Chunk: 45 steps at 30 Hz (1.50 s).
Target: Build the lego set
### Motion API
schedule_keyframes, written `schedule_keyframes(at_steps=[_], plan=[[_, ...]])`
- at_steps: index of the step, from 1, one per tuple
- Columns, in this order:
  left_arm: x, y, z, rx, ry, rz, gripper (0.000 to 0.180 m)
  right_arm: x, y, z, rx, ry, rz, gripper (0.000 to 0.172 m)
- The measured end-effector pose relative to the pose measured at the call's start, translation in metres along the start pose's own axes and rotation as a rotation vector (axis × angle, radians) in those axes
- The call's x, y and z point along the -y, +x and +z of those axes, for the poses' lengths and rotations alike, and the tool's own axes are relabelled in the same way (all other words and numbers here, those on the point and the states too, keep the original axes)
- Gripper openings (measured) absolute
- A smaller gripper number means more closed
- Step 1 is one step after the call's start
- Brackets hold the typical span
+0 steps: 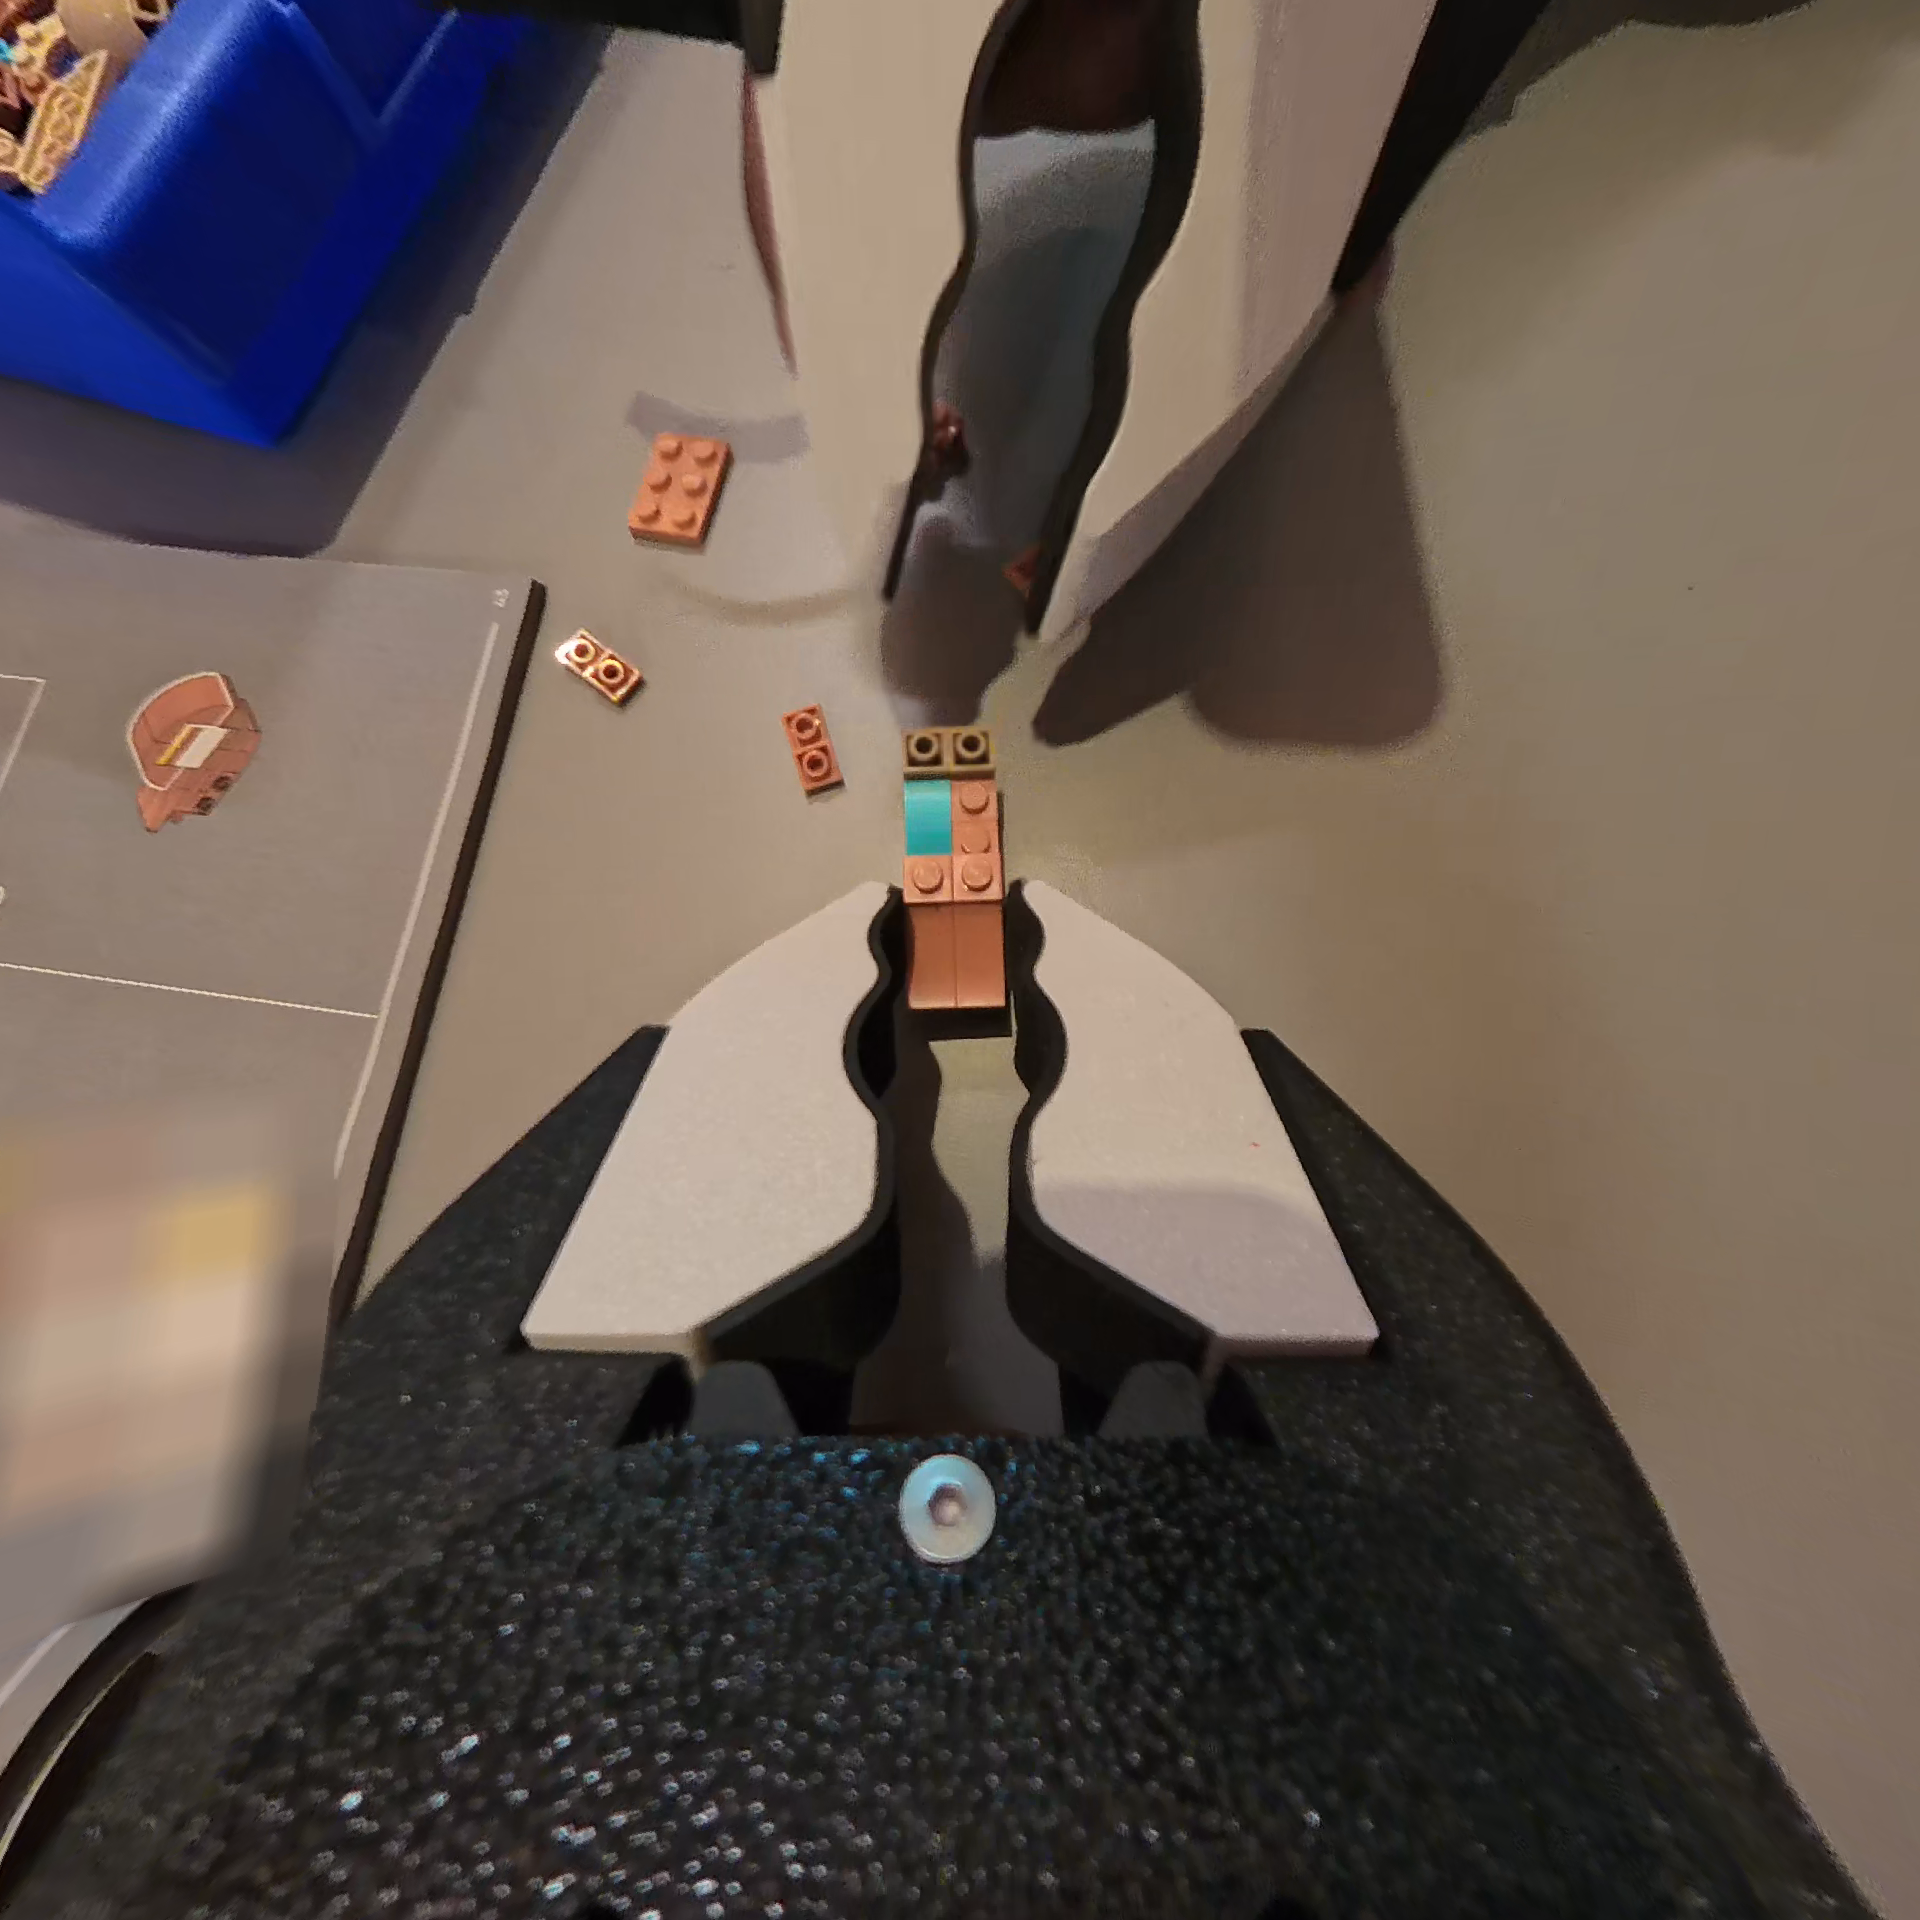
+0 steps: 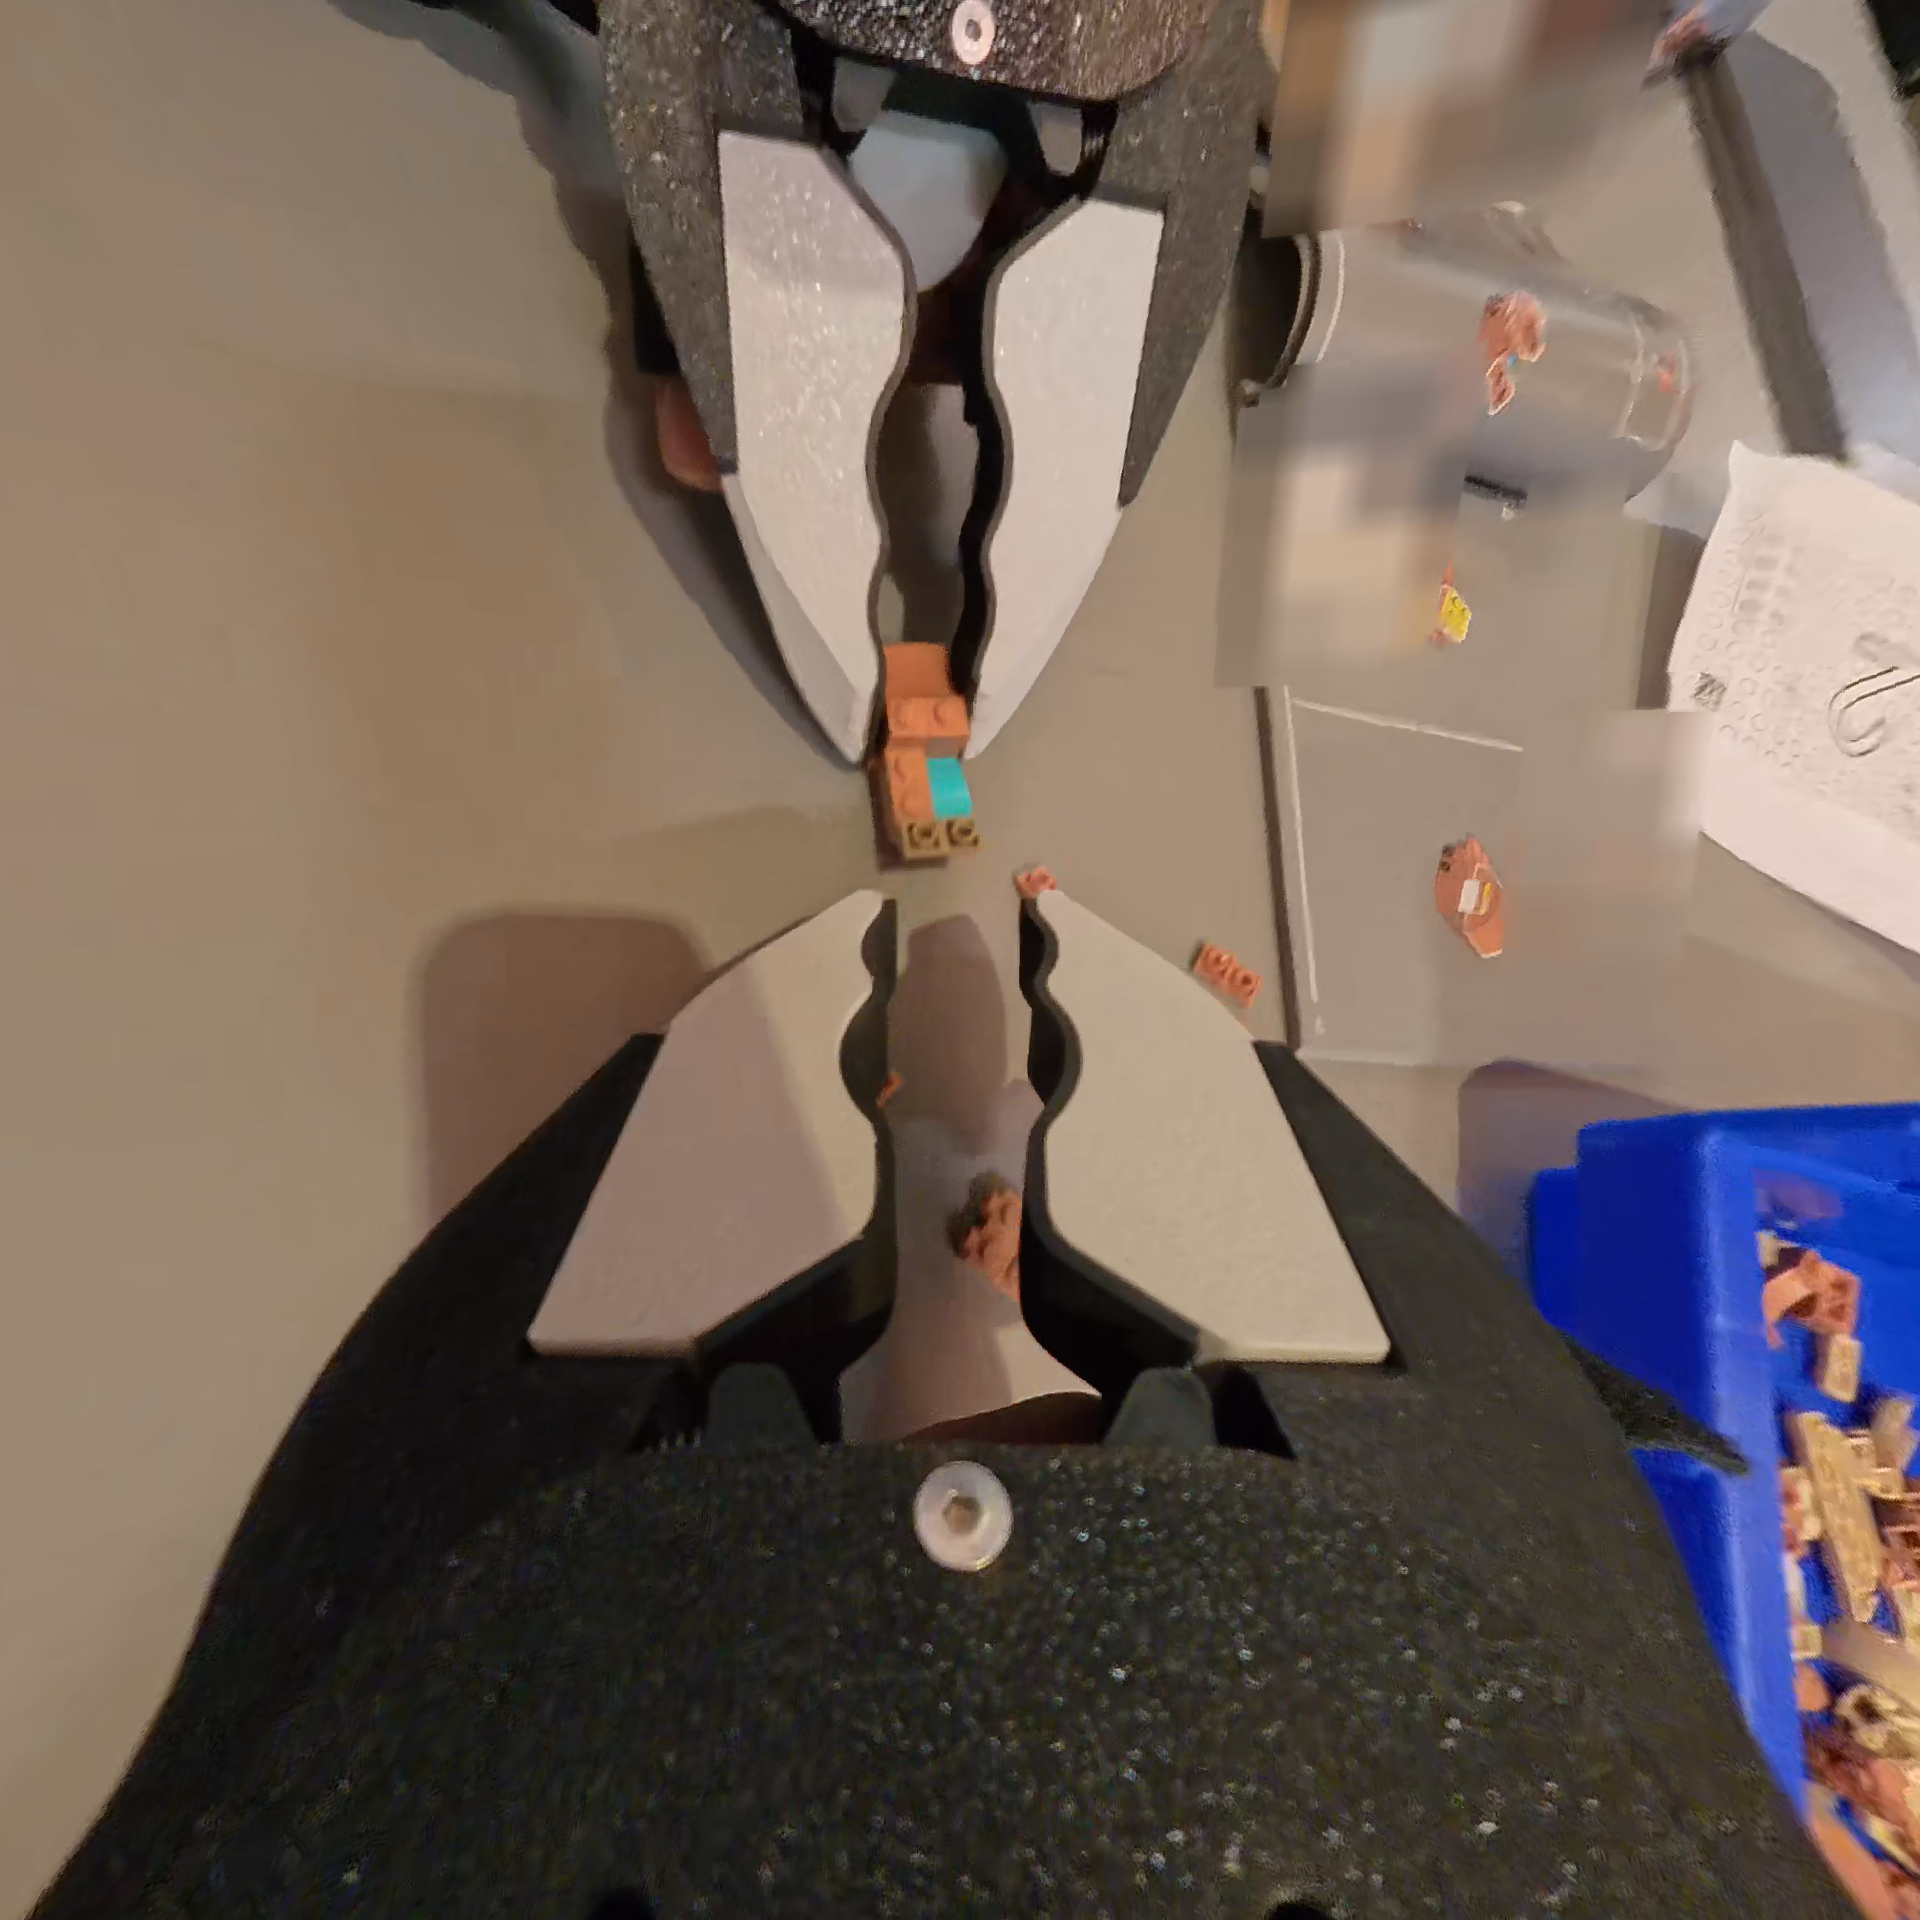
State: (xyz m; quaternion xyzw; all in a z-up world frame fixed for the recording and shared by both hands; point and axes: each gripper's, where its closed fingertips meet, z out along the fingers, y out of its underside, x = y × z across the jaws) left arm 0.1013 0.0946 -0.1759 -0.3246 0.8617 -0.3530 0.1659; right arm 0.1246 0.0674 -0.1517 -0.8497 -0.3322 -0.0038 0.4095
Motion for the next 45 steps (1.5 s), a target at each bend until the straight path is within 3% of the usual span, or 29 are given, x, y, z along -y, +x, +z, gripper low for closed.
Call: schedule_keyframes(at_steps=[10, 15, 19, 24, 28, 30, 33, 35, 40, 42, 45], plan=[[-0.003, -0.001, -0.001, -0.019, -0.005, -0.040, 0.027, -0.020, -0.007, -0.009, 0.063, -0.024, 0.040, 0.023], [0.015, -0.011, -0.017, 0.028, 0.110, -0.085, 0.033, -0.012, -0.002, -0.010, 0.002, 0.030, 0.062, 0.023], [0.034, -0.014, -0.037, 0.112, 0.253, -0.288, 0.031, -0.001, 0.020, -0.021, -0.146, 0.100, 0.180, 0.020], [0.037, 0.016, -0.043, 0.325, 0.400, -0.488, 0.020, 0.004, 0.040, -0.021, -0.212, 0.131, 0.286, 0.016], [0.033, 0.000, -0.070, 0.489, 0.381, -0.459, 0.010, 0.020, 0.020, -0.024, -0.227, 0.164, 0.358, 0.010], [0.025, -0.023, -0.087, 0.514, 0.329, -0.452, 0.004, 0.032, 0.004, -0.028, -0.282, 0.209, 0.393, 0.000], [0.009, -0.051, -0.095, 0.538, 0.255, -0.469, 0.000, 0.047, -0.006, -0.029, -0.352, 0.251, 0.398, 0.000], [0.009, -0.044, -0.084, 0.498, 0.259, -0.490, 0.000, 0.049, 0.001, -0.029, -0.378, 0.241, 0.399, 0.000], [0.020, 0.022, -0.039, 0.367, 0.266, -0.451, 0.000, 0.038, 0.027, -0.029, -0.338, 0.205, 0.460, 0.000], [0.016, 0.025, -0.042, 0.387, 0.260, -0.447, 0.000, 0.034, 0.021, -0.027, -0.311, 0.192, 0.470, 0.000], [0.003, -0.009, -0.074, 0.485, 0.265, -0.481, 0.000, 0.045, -0.014, -0.018, -0.229, 0.221, 0.479, 0.000]])
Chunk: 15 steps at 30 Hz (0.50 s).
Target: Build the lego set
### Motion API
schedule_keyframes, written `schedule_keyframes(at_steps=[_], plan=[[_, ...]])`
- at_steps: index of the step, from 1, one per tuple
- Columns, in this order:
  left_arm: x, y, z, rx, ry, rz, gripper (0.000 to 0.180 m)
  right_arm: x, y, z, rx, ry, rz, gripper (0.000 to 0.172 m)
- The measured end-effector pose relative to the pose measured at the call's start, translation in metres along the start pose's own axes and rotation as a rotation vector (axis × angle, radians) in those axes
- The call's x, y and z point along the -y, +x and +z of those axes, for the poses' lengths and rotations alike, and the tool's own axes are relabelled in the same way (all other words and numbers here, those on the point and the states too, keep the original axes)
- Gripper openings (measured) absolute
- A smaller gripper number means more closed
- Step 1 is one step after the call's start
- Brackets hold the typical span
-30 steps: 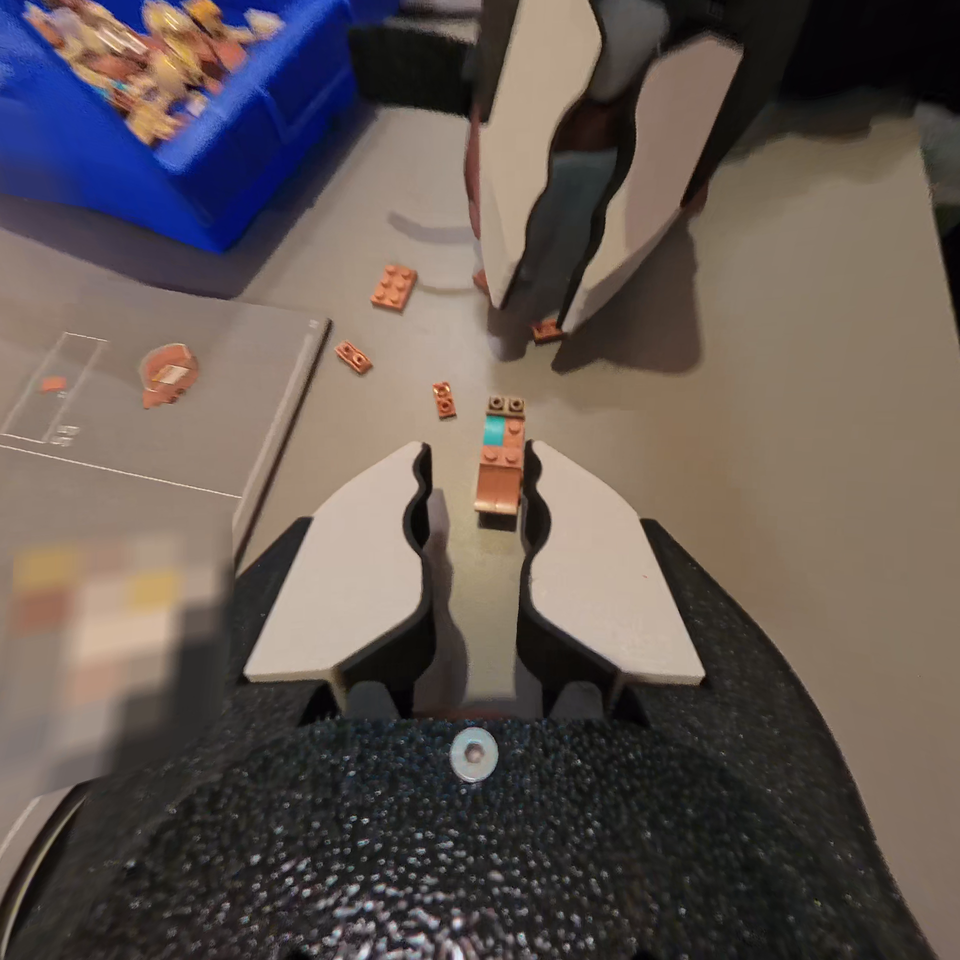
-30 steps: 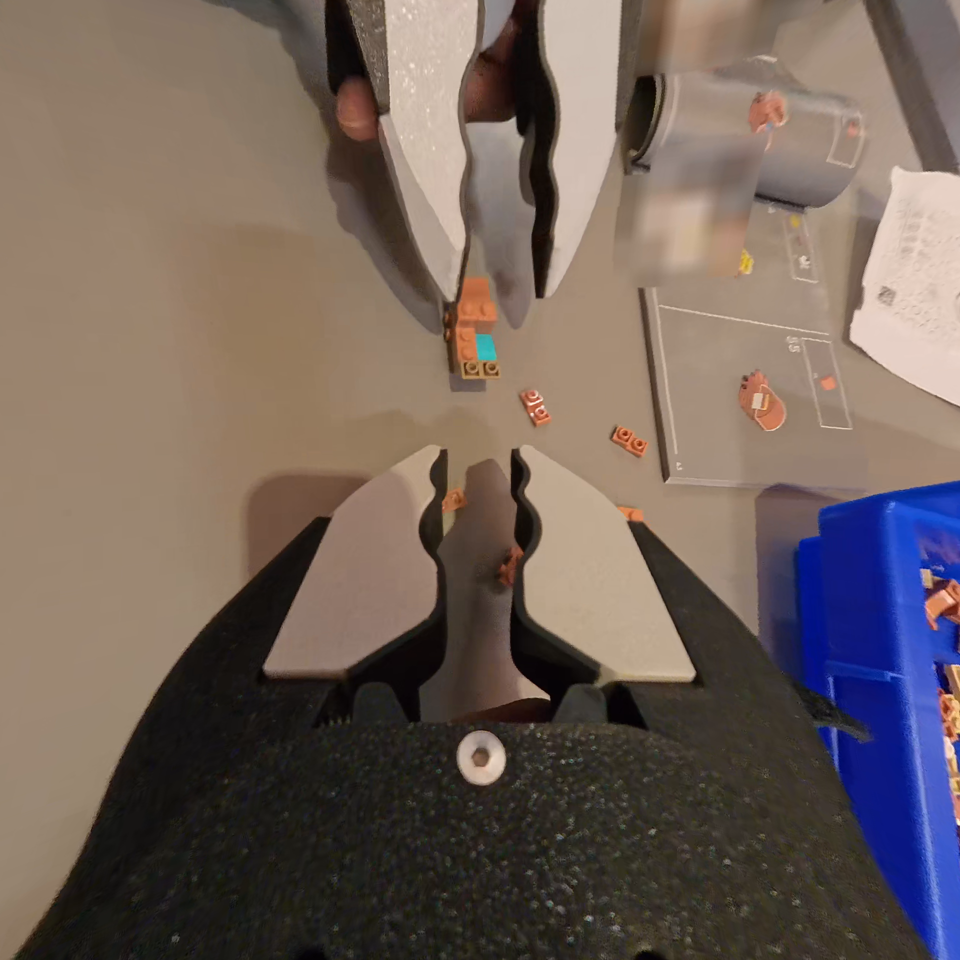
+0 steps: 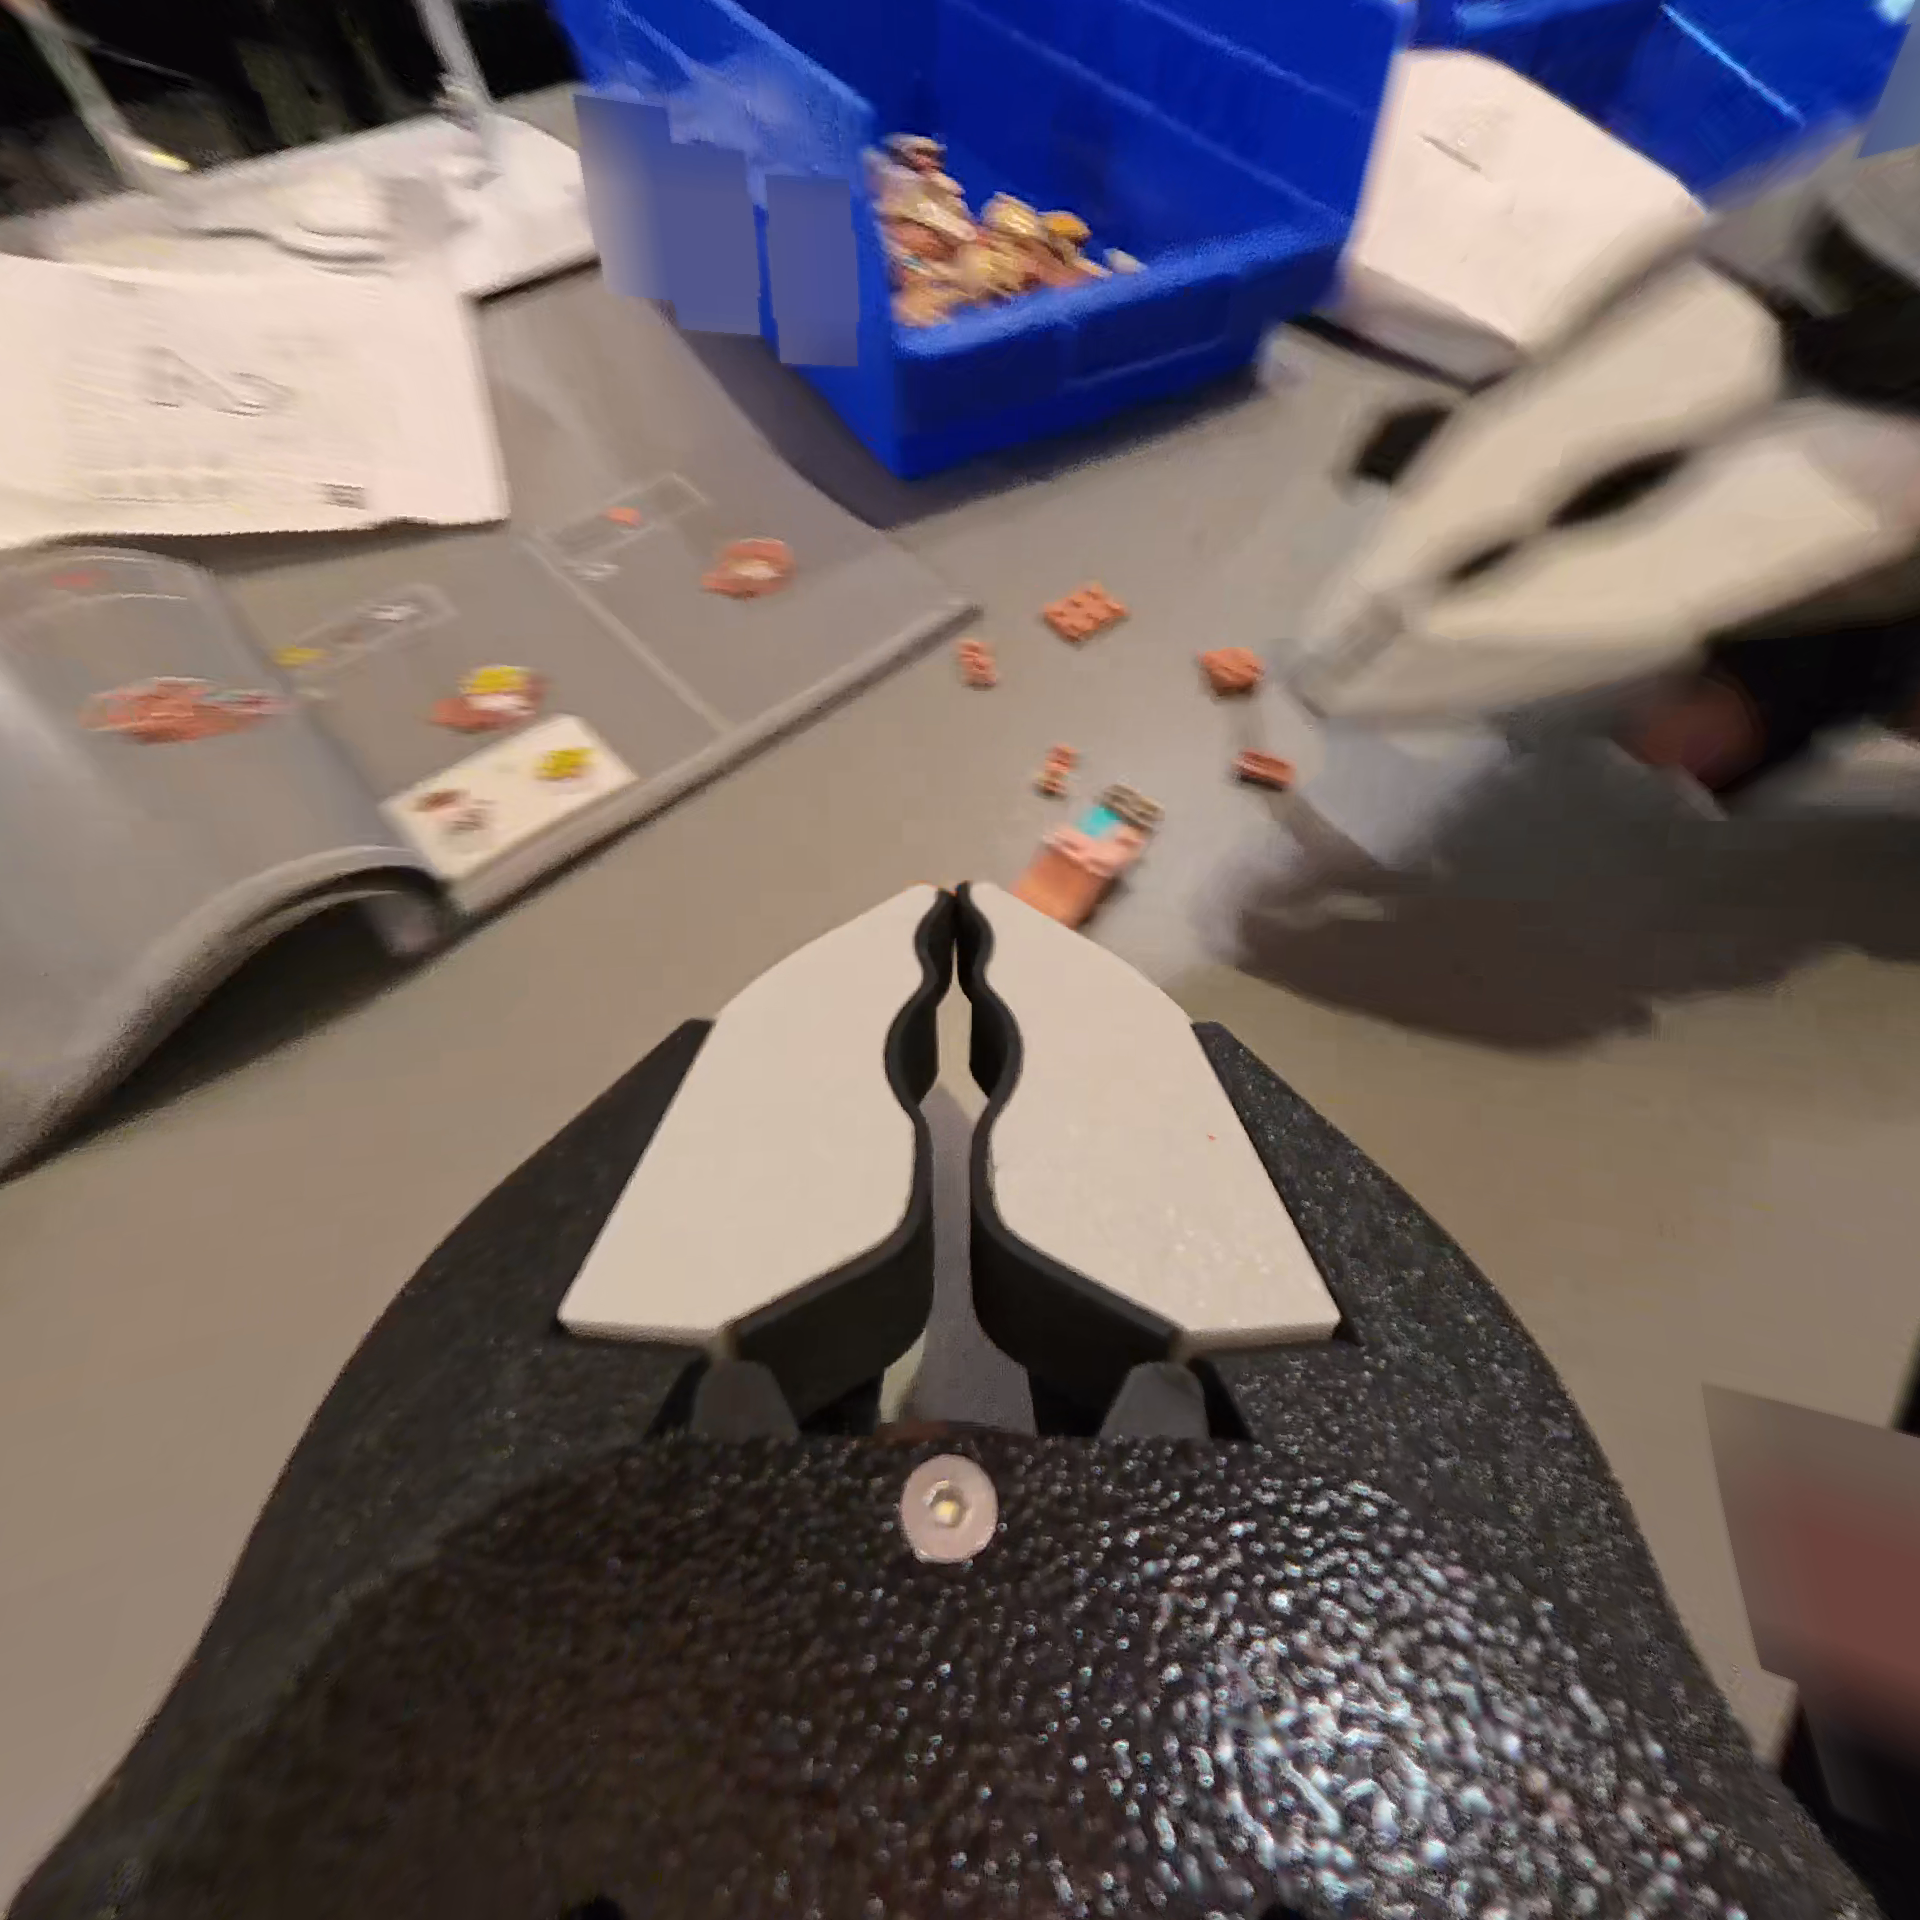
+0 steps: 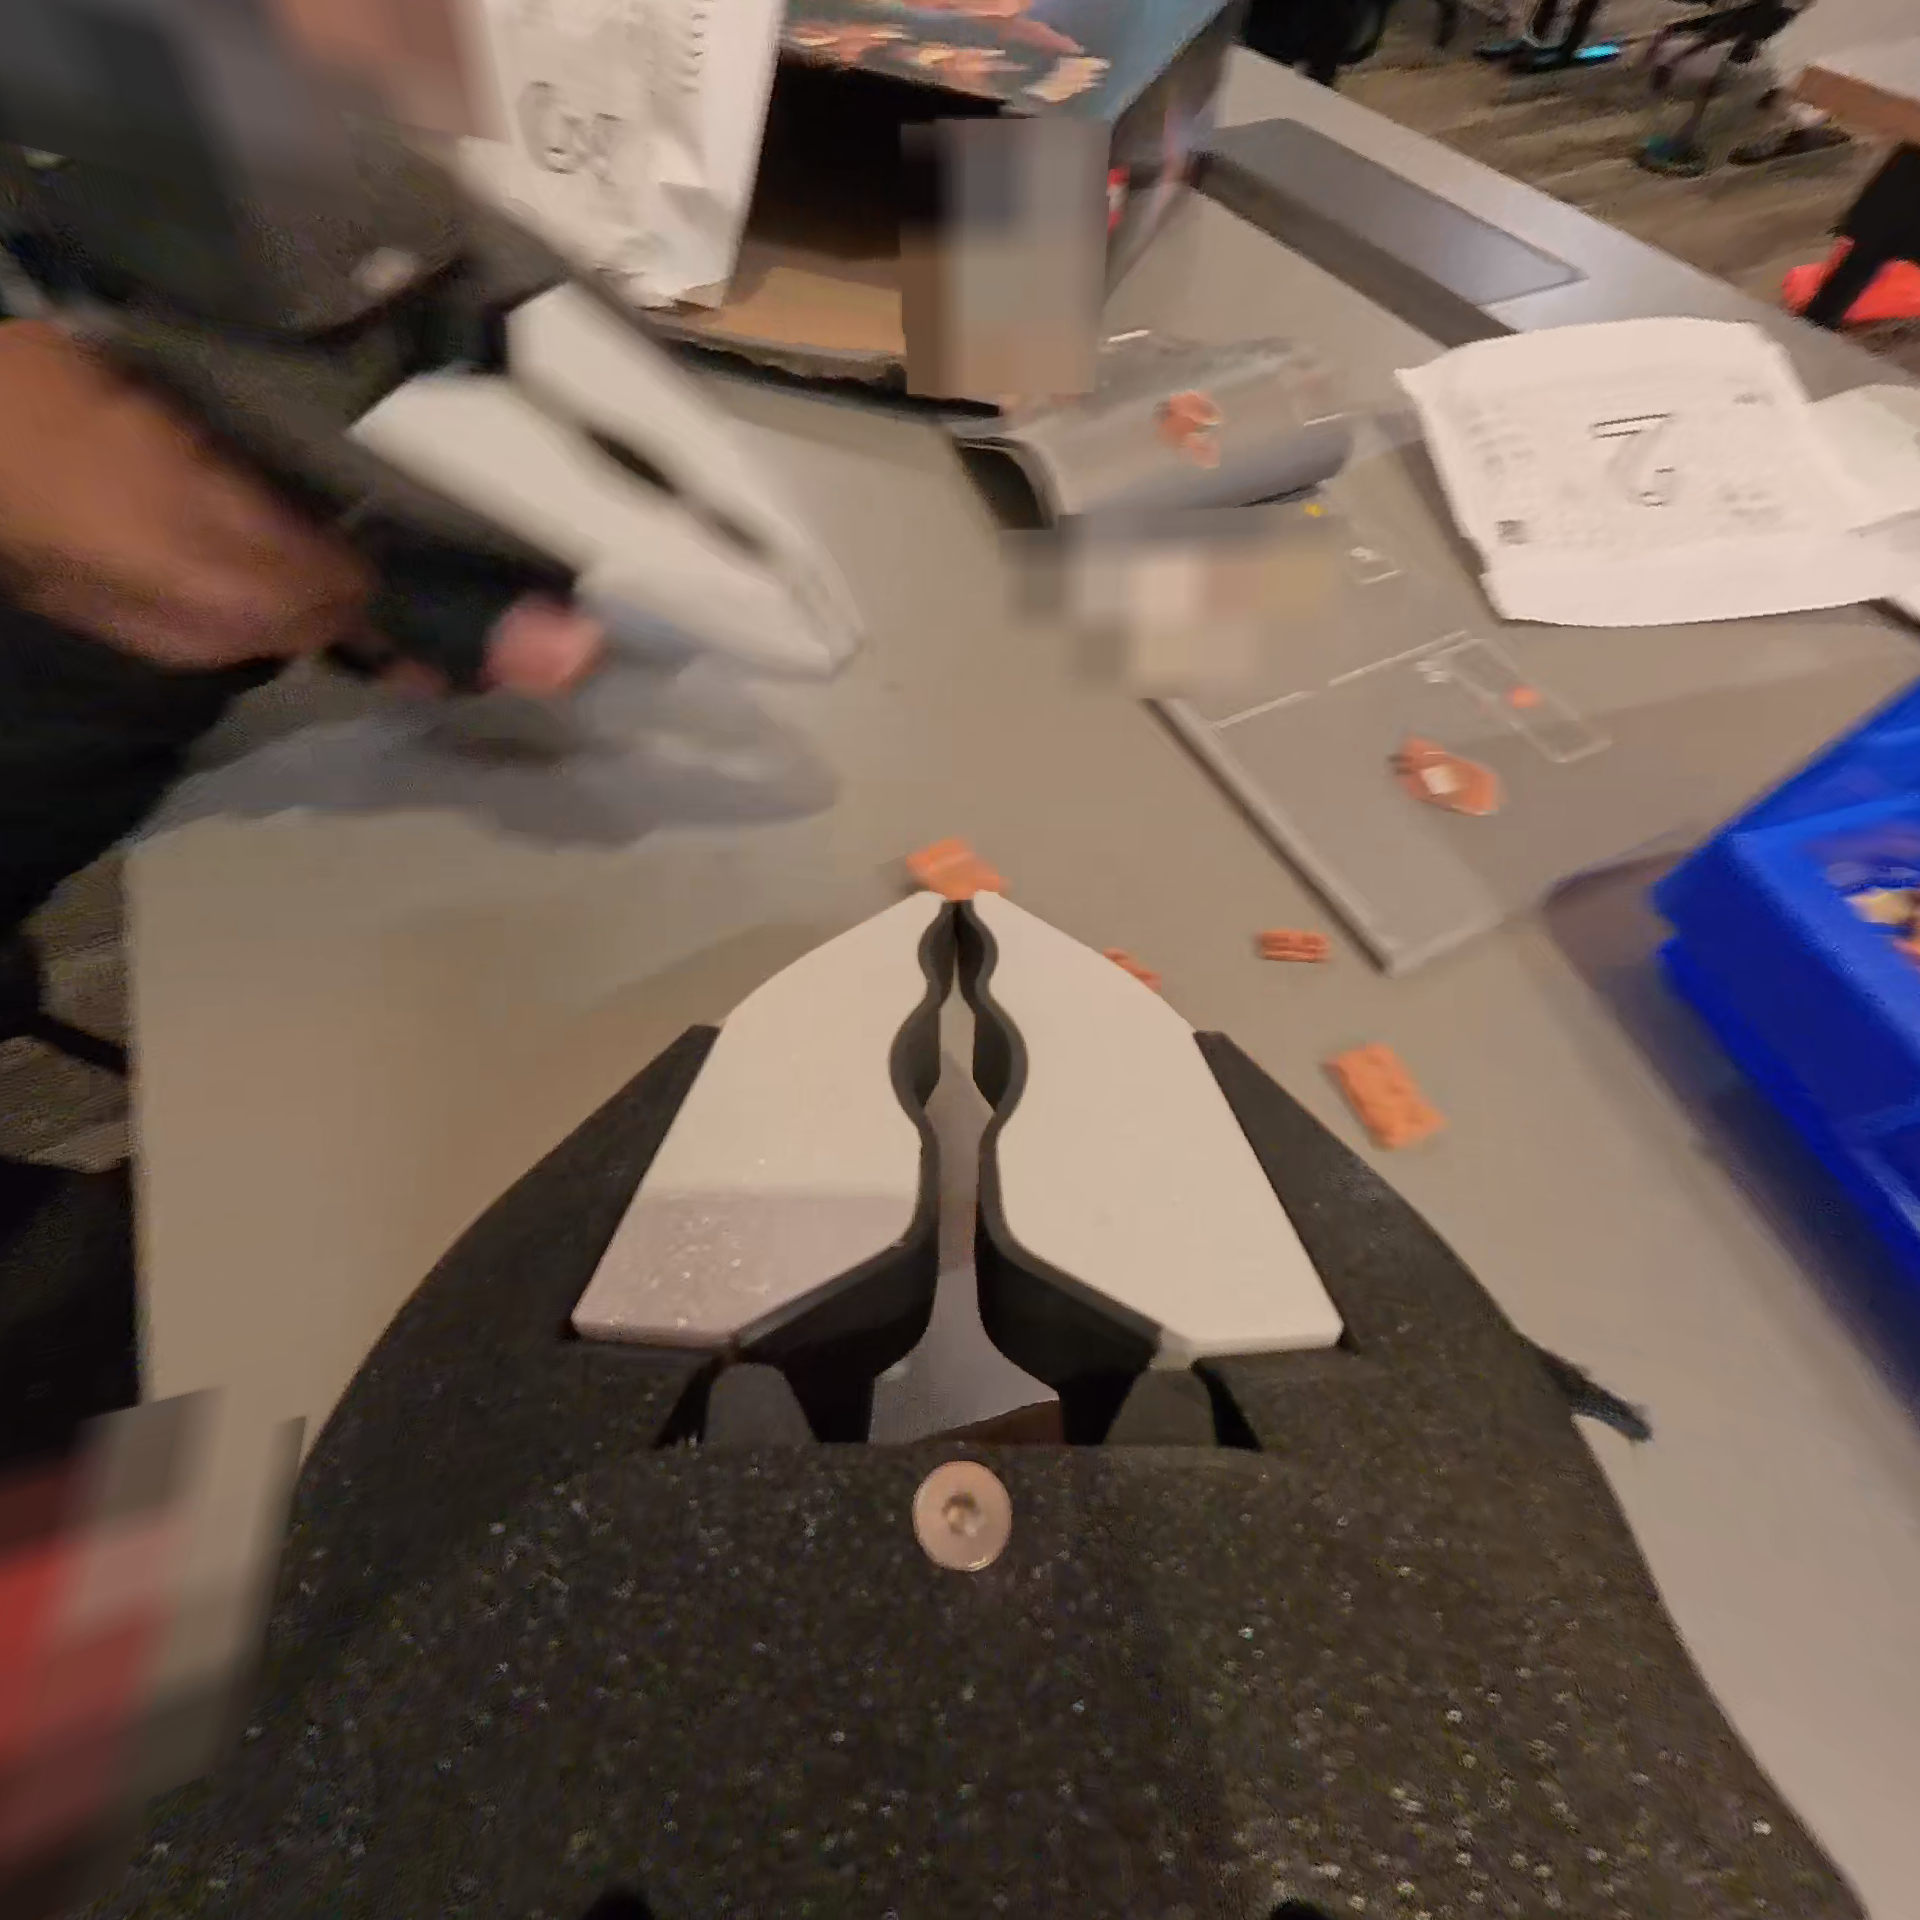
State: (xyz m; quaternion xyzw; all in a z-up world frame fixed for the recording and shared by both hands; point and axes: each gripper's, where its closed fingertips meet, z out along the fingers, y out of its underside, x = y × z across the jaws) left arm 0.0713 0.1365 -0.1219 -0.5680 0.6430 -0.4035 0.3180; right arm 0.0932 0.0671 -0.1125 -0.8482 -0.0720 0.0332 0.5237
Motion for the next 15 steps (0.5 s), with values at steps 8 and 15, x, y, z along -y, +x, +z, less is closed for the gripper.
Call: schedule_keyframes(at_steps=[8, 15], plan=[[0.024, -0.027, -0.002, 0.126, 0.142, -0.079, 0.000, 0.041, 0.015, 0.011, 0.030, 0.029, -0.072, 0.000], [0.025, -0.028, -0.008, 0.176, 0.144, -0.031, 0.000, 0.021, -0.013, 0.012, 0.109, 0.000, -0.017, 0.000]])
